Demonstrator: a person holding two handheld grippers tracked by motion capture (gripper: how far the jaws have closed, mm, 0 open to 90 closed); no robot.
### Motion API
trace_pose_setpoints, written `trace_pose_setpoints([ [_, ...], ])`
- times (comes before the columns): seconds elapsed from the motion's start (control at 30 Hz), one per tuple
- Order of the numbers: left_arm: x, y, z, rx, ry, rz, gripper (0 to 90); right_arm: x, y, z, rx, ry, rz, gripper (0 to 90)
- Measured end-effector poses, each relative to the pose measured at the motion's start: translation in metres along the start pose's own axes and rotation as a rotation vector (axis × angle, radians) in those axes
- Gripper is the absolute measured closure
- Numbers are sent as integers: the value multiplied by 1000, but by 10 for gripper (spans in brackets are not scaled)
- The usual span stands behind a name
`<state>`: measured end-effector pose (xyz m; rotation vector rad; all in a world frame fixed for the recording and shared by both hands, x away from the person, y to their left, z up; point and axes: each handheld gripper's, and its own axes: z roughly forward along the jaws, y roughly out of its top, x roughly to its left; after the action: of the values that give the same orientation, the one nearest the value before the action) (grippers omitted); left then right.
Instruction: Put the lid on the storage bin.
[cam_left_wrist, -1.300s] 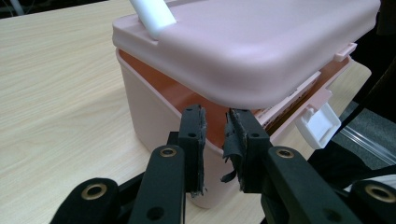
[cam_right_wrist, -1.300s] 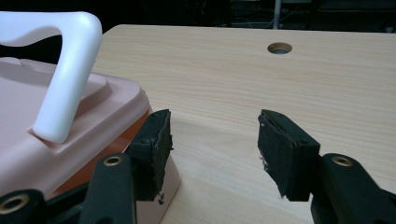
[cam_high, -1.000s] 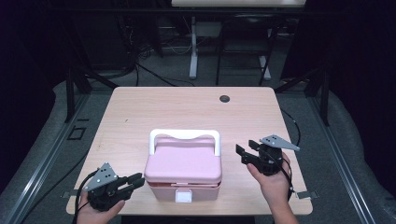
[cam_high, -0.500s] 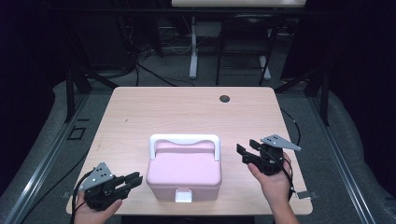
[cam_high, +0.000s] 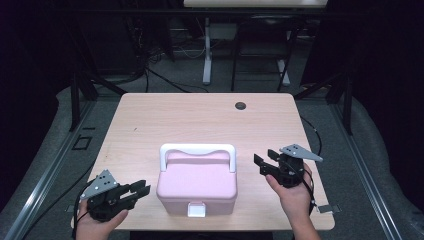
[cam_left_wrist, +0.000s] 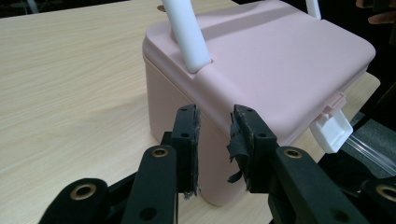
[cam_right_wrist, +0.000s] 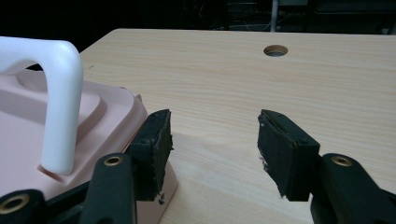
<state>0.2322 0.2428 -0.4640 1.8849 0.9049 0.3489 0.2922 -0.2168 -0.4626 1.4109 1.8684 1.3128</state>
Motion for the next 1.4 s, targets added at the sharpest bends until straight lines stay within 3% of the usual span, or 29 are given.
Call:
trace_pose_setpoints([
  [0.5, 5, 15, 3, -26, 3, -5, 683, -4, 0, -1, -5, -5, 15, 441],
  [0.83, 13, 34, 6, -42, 17, -8, 678, -6, 1, -2, -10, -10, 21, 442],
  [1.27, 40, 52, 12, -55, 83, -38, 663, -11, 0, -3, -14, -19, 34, 442],
  [1.4, 50, 52, 20, -63, 91, -68, 663, -13, 0, -3, -17, -23, 38, 442],
])
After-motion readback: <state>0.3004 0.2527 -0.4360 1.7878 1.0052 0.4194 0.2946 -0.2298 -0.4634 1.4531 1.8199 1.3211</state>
